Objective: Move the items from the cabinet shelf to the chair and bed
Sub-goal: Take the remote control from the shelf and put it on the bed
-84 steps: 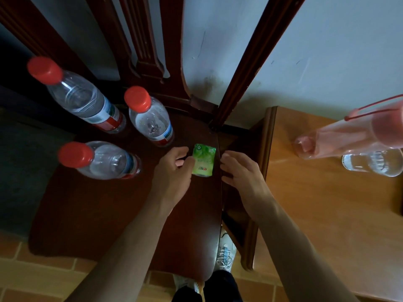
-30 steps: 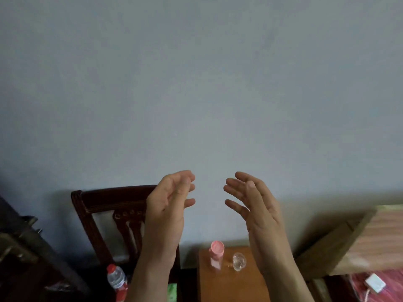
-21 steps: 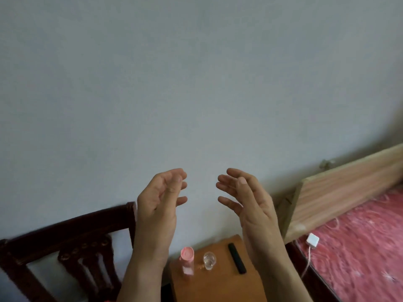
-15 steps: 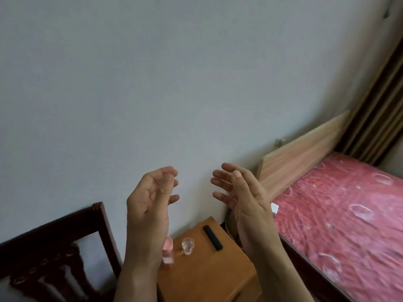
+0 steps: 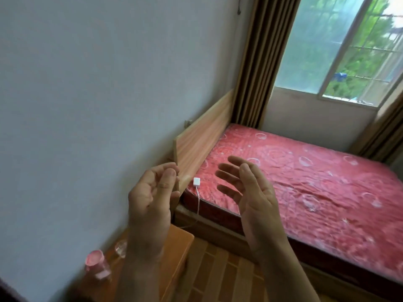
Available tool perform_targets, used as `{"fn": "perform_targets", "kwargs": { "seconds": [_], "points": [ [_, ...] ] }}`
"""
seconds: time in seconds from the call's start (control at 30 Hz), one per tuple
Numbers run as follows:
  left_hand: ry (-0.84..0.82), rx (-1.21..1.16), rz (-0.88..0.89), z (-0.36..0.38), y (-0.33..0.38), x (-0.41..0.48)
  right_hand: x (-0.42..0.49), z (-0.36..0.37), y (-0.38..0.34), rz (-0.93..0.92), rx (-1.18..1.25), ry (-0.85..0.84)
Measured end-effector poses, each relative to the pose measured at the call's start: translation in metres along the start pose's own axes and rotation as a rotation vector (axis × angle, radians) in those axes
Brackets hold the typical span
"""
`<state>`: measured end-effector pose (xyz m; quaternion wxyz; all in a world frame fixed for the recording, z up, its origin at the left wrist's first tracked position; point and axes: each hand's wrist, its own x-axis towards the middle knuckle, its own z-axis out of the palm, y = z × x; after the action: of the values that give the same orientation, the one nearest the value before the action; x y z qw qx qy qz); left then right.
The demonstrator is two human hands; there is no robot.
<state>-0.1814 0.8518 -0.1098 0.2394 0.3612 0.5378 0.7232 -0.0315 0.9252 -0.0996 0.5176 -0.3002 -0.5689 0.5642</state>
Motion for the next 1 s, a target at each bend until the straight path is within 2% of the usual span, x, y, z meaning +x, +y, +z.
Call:
{"fn": "perform_targets", "kwargs": {
  "seconds": [0.27, 0.57, 0.77, 1.0],
  "points": [
    [-0.323, -0.111, -0.058, 0.13, -0.001, -0.032, -0.042, -0.13, -0.046, -0.138, -0.085, 0.336],
    [-0.583, -0.117, -0.058, 0.257, 0.015, -0.115, -0.108, -0.259, -0.086, -0.187, -0.032, 0.587],
    [-0.694, -0.167, -0.075, 0.319, 0.022, -0.158, -0.137, -0.314, -0.112, -0.203, -0.044, 0.711],
    [-0.916, -0.248, -0.104, 0.398, 0.021, -0.199, -0.177, -0.38, -0.125, -0.238, -0.079, 0.926]
  ]
}}
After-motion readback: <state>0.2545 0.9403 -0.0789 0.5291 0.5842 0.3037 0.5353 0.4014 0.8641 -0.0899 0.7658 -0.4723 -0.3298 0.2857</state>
